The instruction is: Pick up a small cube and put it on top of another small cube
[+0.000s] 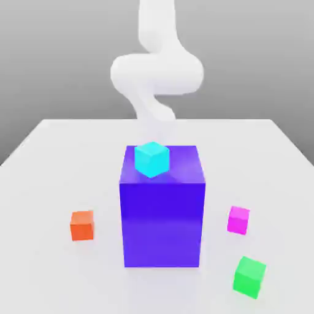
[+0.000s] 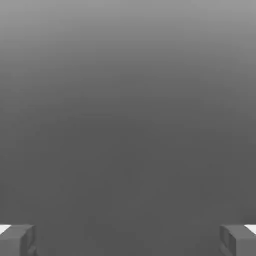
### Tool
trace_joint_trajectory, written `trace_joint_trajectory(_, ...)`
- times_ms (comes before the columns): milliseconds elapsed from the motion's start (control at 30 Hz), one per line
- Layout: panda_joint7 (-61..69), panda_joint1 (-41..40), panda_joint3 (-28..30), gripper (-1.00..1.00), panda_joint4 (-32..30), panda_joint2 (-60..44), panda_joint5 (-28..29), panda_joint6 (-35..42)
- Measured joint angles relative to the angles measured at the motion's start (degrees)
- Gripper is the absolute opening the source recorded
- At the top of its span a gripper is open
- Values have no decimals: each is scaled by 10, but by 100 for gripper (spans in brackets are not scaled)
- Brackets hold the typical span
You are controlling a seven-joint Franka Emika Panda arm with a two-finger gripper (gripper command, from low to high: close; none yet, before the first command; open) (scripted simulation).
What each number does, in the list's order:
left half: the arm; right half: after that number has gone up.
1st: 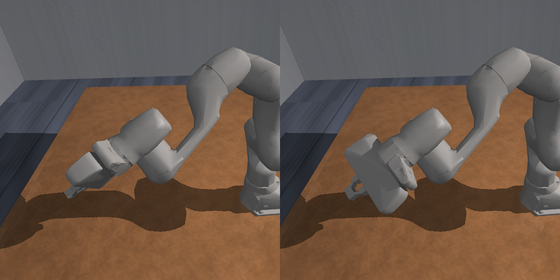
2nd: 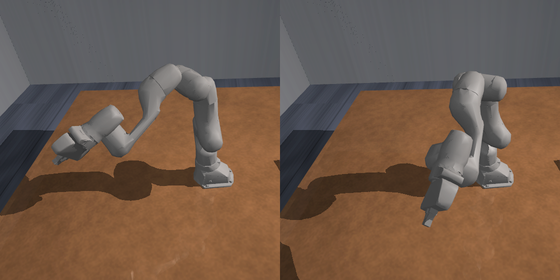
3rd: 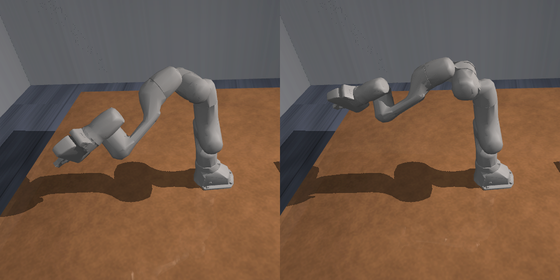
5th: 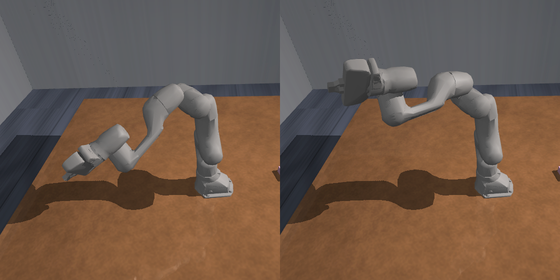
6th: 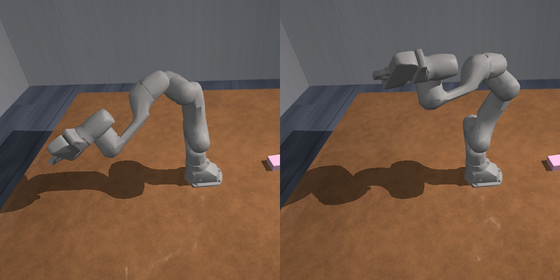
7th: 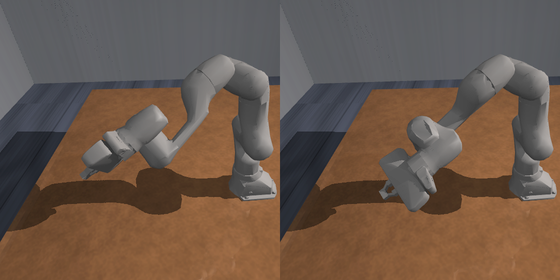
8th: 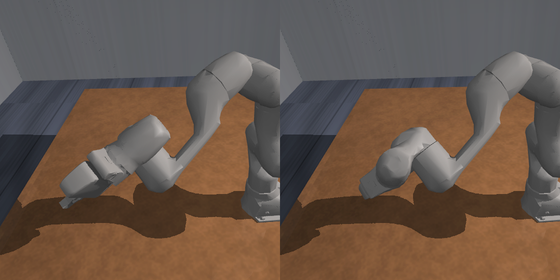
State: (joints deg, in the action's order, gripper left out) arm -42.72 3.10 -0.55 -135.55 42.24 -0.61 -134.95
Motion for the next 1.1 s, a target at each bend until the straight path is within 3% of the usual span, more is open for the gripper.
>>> trace_joint_trajectory(567, 263, 254, -82, 0, -314, -333, -33, -277)
trace_joint_trajectory(667, 249, 278, -86, 0, -331, -431, 21, -351)
trace_joint_trajectory(833, 205, 339, -7, 0, -316, -539, 86, -439)
trace_joint_trajectory(867, 204, 351, 4, -100, -312, -558, 87, -454)
trace_joint_trajectory(1100, 202, 354, 8, -100, -312, -561, 90, -456)
